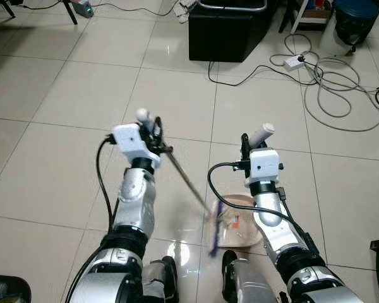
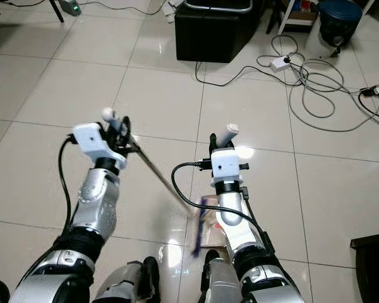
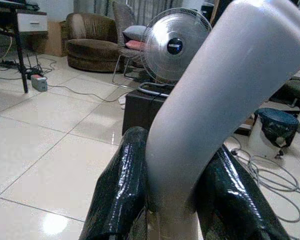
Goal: Sweep floor
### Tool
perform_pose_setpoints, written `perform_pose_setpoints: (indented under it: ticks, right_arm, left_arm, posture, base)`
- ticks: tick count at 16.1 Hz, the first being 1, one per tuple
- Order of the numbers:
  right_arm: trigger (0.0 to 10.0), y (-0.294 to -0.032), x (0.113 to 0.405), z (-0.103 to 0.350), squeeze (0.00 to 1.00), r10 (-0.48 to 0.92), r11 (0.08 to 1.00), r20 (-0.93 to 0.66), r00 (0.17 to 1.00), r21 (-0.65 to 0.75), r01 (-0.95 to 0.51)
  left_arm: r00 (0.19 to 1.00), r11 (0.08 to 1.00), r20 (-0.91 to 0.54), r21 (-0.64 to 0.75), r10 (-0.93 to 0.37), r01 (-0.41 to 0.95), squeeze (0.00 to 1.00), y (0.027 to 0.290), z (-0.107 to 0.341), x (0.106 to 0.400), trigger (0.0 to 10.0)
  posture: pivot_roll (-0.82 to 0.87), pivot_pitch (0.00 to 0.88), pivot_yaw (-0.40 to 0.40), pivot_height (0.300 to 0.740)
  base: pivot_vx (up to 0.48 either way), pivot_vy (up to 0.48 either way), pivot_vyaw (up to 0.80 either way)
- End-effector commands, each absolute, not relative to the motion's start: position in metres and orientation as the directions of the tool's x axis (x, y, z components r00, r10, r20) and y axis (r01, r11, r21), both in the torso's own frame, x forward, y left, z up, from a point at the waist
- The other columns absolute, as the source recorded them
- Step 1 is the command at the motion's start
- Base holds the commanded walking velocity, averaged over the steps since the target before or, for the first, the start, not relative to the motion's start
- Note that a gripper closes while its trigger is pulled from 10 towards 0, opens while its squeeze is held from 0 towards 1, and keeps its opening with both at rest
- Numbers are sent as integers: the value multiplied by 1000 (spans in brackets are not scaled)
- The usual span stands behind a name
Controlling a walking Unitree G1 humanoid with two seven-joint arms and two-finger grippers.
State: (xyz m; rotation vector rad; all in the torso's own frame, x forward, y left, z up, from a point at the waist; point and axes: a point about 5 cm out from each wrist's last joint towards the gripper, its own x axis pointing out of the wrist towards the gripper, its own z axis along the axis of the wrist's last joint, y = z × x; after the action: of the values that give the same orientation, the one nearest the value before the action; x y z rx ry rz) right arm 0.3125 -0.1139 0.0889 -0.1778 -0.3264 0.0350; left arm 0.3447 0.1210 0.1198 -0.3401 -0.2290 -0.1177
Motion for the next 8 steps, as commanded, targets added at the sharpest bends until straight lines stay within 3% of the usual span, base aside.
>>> perform_pose_setpoints:
  ticks: [1,4,6,8]
  right_arm:
    - [10000,-115,308,80,0,11,994,279,960,-111,20]
    - [10000,-132,313,90,0,-63,996,316,947,-35,78]
    - [10000,-139,314,95,0,-86,995,338,937,-18,98]
    - [10000,-150,318,102,0,-108,993,356,928,3,114]
  left_arm:
    - [942,916,309,-326,-131,235,0,116,135,348,10000]
    - [857,885,392,-182,-334,428,0,111,159,353,10000]
    - [814,865,415,-111,-406,489,0,114,172,357,10000]
    - [724,804,451,-23,-522,594,0,122,200,364,10000]
  posture:
    - [50,286,66,740]
    - [41,225,69,740]
    - [39,195,67,740]
    - [40,141,57,740]
  base:
    - [0,0,0]
    - [0,0,0]
    - [0,0,0]
    - [0,0,0]
